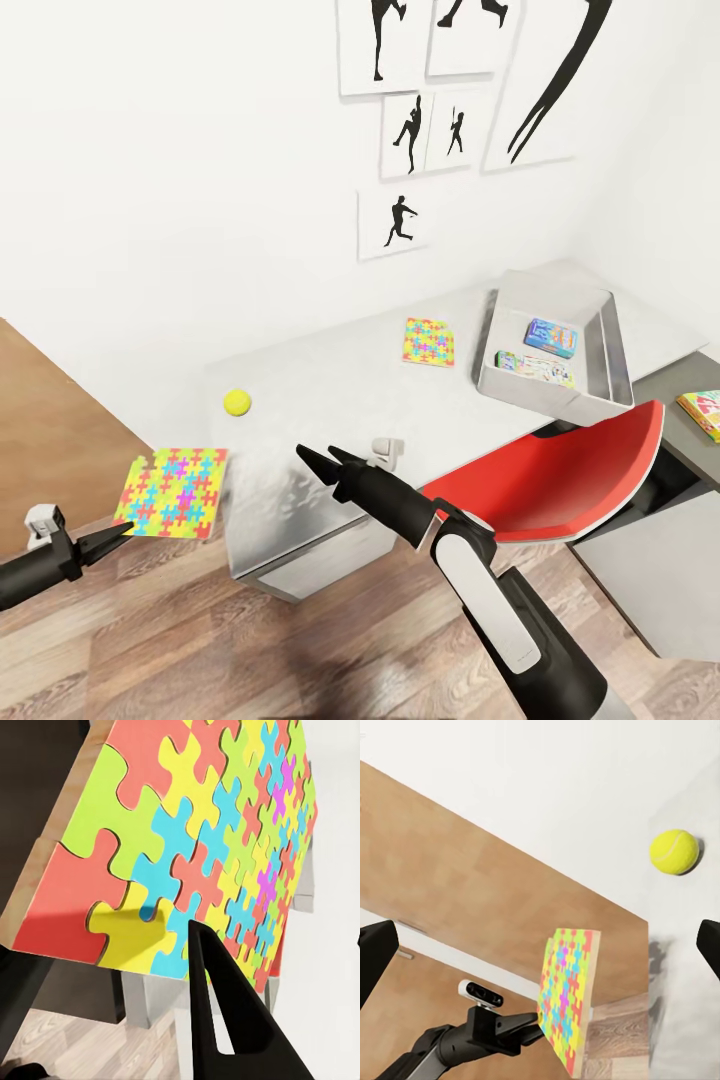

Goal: Put all the toys in the child's room - the three board games (two on the bed and one on the table), the two jigsaw puzzles on the table, and the tennis ball on the table - inside the toy box on the table in the child's room.

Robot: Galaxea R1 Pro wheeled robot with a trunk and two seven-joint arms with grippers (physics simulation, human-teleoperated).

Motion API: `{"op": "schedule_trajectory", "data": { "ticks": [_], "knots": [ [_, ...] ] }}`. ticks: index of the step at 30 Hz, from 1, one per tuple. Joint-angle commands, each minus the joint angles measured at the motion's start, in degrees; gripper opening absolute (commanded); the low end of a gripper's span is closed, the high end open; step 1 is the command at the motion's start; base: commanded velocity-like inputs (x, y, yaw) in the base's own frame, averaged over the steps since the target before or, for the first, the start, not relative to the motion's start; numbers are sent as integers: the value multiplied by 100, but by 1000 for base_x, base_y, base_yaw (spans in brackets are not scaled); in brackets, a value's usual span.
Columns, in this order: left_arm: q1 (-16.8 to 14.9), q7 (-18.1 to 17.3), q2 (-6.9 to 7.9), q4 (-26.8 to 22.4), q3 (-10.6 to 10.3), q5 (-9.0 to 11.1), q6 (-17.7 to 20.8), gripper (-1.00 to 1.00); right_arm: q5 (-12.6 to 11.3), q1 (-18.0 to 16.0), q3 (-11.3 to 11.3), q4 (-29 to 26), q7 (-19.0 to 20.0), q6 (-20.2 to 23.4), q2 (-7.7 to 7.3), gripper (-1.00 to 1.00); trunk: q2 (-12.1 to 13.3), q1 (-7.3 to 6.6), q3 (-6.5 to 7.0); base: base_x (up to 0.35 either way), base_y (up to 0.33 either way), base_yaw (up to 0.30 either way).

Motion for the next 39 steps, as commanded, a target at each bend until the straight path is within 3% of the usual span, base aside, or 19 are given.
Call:
{"op": "schedule_trajectory", "data": {
  "ticks": [1, 22, 39],
  "knots": [
    [-5, -40, -3, -11, 6, -42, 55, -100, -37, -4, 0, -5, 1, 22, -1, 100, -10, 3, -8, 0, 0, 0],
    [-5, -40, -8, -28, 4, -65, 55, -100, 45, 117, 36, 4, -12, 30, -8, 100, -10, 3, -2, 0, 0, -3],
    [-5, -40, -4, -28, -8, -72, 50, -100, 76, 279, 3, -45, 31, 31, -26, 100, -10, 3, 137, 0, 0, -74]
  ]
}}
